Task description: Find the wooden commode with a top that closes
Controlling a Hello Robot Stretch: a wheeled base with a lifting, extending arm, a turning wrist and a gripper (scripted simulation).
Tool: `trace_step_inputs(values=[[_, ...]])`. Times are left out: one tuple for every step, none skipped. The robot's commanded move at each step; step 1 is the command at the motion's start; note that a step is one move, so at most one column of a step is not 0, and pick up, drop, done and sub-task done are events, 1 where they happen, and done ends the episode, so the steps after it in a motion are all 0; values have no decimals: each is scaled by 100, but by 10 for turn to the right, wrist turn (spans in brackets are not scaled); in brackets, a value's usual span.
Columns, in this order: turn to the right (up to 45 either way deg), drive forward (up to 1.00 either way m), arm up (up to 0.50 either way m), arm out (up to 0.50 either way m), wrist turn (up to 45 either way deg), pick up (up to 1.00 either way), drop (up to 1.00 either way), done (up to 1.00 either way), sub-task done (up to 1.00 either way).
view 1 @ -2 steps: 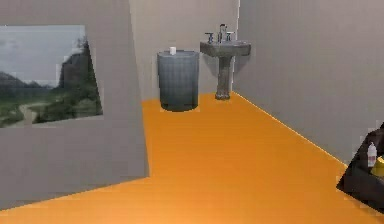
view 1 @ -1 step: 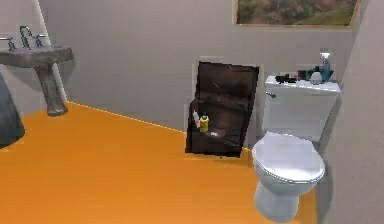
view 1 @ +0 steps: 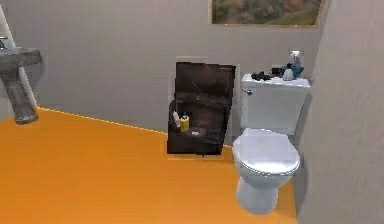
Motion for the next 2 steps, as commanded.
trace_step_inputs(values=[[0,95,0,0,0,0,0,0,0],[0,0,0,0,0,0,0,100,0]])
